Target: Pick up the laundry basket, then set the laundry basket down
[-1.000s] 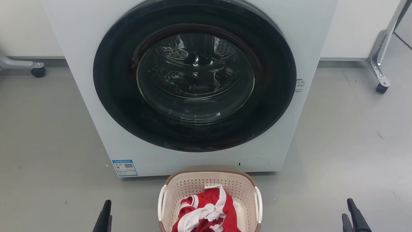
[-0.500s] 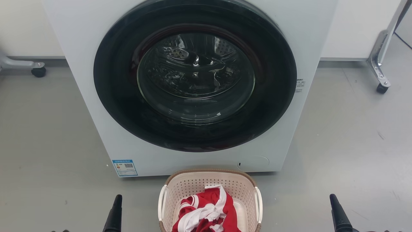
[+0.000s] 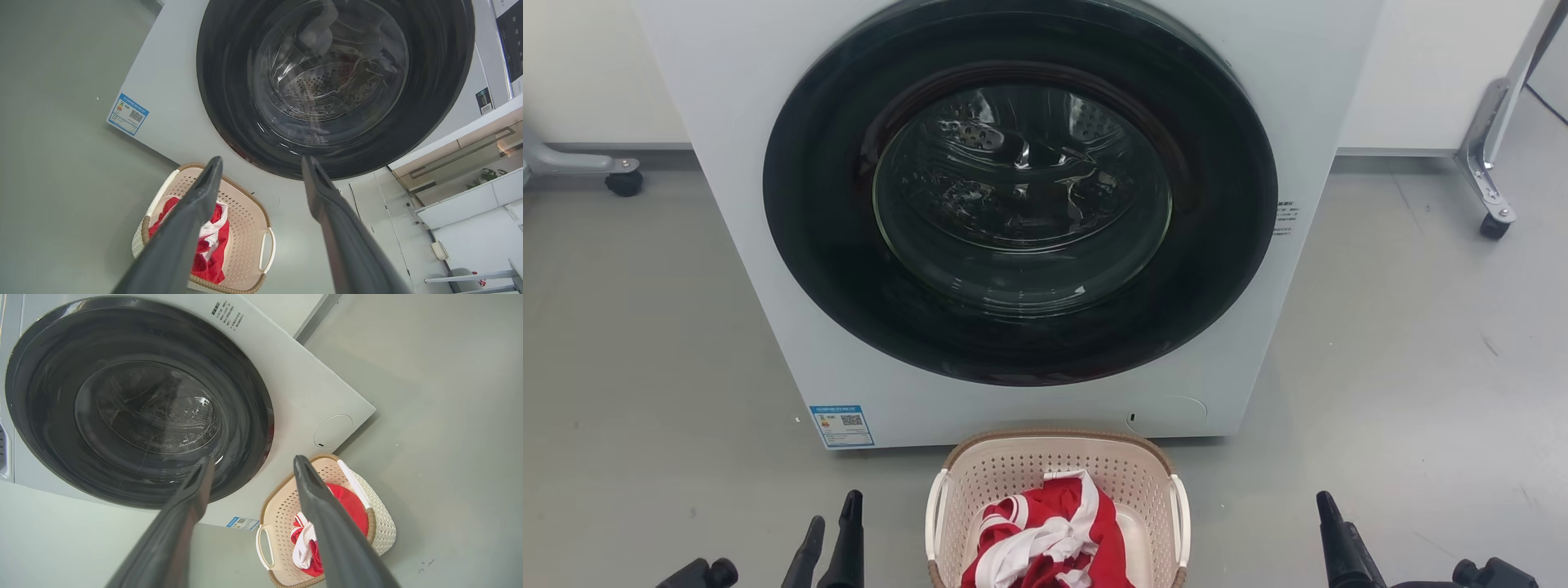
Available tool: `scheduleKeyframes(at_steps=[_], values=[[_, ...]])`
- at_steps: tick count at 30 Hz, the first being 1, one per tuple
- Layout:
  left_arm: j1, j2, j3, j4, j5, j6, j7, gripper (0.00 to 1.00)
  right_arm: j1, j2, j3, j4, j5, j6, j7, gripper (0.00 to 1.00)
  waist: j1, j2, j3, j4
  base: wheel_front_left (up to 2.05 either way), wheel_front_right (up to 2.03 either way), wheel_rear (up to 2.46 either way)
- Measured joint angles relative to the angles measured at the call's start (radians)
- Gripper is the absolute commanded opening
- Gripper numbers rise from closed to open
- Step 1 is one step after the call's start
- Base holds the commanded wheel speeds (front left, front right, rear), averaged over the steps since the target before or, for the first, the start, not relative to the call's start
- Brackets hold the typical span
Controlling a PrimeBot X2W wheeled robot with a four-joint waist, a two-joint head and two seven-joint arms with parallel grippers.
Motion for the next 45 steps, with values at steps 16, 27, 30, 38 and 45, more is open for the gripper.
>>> scheduleKeyframes(at_steps=[16, 27, 30, 38, 45], values=[[0.009, 0.014, -0.033, -0.012, 0.326, 0.037, -0.062, 1.0, 0.006, -0.013, 0.087, -0.008, -0.262, -0.044, -0.058, 1.0, 0.0, 0.0, -0.005, 0.004, 0.0, 0.0, 0.0], [0.031, 0.009, -0.045, -0.025, 0.516, 0.063, -0.101, 1.0, 0.014, -0.017, 0.133, -0.014, -0.42, -0.07, -0.099, 1.0, 0.0, 0.0, -0.005, 0.005, 0.0, 0.0, 0.0], [0.04, 0.007, -0.049, -0.026, 0.562, 0.072, -0.114, 1.0, 0.021, -0.017, 0.146, -0.016, -0.463, -0.079, -0.111, 1.0, 0.0, 0.0, -0.004, 0.005, 0.0, 0.0, 0.0], [0.041, 0.006, -0.062, -0.035, 0.685, 0.09, -0.141, 1.0, 0.022, -0.017, 0.177, -0.022, -0.576, -0.097, -0.139, 1.0, 0.0, 0.0, -0.003, 0.006, 0.0, 0.0, 0.0], [0.043, 0.005, -0.071, -0.041, 0.775, 0.107, -0.166, 1.0, 0.023, -0.017, 0.202, -0.029, -0.654, -0.114, -0.162, 1.0, 0.0, 0.0, -0.002, 0.006, 0.0, 0.0, 0.0]])
